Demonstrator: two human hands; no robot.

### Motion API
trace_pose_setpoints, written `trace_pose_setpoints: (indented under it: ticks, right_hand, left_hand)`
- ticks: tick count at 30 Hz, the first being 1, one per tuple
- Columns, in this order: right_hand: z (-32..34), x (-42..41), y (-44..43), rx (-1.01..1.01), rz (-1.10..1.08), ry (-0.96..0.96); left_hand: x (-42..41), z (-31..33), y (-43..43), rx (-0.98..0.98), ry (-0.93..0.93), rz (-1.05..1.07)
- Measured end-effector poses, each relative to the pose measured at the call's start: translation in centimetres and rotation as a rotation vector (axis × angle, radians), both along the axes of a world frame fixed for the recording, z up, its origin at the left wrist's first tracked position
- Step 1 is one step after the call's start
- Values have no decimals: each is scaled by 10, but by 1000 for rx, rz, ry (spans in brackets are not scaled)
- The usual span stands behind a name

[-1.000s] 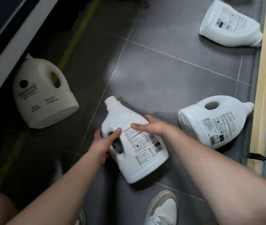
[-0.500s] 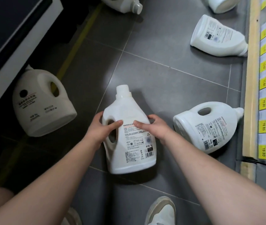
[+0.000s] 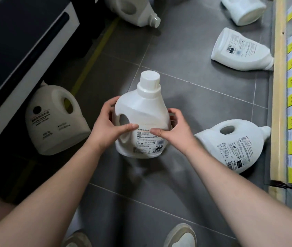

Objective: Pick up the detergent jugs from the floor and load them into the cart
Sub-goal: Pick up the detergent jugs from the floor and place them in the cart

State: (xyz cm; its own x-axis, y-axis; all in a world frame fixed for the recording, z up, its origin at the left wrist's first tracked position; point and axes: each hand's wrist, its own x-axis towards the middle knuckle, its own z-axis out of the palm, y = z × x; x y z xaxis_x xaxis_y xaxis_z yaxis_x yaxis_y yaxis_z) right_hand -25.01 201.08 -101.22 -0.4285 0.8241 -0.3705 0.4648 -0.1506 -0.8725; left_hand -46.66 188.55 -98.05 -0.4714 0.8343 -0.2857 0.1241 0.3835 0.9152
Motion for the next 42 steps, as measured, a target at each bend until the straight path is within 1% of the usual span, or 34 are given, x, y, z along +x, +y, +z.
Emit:
trace_pose_setpoints:
  ticks: [2,6,8,12,17,21,25,31,33,36,39,42]
  right_hand:
    - [6,7,-5,42,69,-72]
    - [26,19,-20,189,284,-306]
    - [34,19,-28,213,341,-351]
    - [40,13,-36,231,394,-367]
    - [41,10,-41,253,459,-334]
    - [36,3,-49,289,407,-369]
    - [32,-1,-53,240,354,-370]
    - [48,-8,-48,216,392,-421]
    - [66,-7,-48,221,409,-433]
    - [114,-4,-52,236,428,-441]
    - [180,-1,-58,243,427,-443]
    - [260,-2,-66,250,444,-471]
  left_hand:
    - [-2,2,-6,-6,20,-38]
    - [1,12,-22,-47,55,-131]
    - [2,13,-31,-48,86,-154]
    - [0,14,-40,-69,96,-182]
    - [-3,15,-43,-109,103,-236]
    - [-1,12,-45,-99,94,-231]
    - [-1,13,-41,-84,119,-236]
    - [-4,31,-38,-142,132,-279]
    - [-3,47,-41,-141,129,-273]
    - [0,91,-50,-124,142,-262]
    - [3,152,-61,-99,145,-257]
    - [5,225,-75,-61,171,-229]
